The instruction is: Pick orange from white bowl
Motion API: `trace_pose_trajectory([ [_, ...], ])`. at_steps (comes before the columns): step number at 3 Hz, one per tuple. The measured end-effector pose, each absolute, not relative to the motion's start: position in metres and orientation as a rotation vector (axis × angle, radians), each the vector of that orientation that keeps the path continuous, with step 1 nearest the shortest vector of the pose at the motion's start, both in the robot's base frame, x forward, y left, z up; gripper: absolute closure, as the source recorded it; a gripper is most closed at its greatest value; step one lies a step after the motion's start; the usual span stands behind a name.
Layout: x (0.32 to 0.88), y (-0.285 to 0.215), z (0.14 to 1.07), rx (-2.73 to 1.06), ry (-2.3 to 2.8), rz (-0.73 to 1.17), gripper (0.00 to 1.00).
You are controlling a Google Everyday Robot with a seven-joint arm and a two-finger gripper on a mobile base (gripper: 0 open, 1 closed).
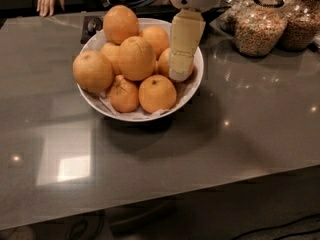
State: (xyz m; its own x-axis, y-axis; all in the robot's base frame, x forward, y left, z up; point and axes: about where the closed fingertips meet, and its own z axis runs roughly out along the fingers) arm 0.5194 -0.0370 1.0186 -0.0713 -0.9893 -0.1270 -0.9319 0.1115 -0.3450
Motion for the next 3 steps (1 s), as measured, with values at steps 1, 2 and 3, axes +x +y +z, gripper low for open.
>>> trace_pose_trajectory([
  [1, 0.524, -0.008, 1.011, -1.939, 2.045, -0.213, 0.00],
  [2, 0.524, -0.008, 1.011, -1.939, 2.045, -0.213, 0.00],
  [3, 0.536, 0.016, 1.016, -1.956, 1.987, -0.233, 0.08],
])
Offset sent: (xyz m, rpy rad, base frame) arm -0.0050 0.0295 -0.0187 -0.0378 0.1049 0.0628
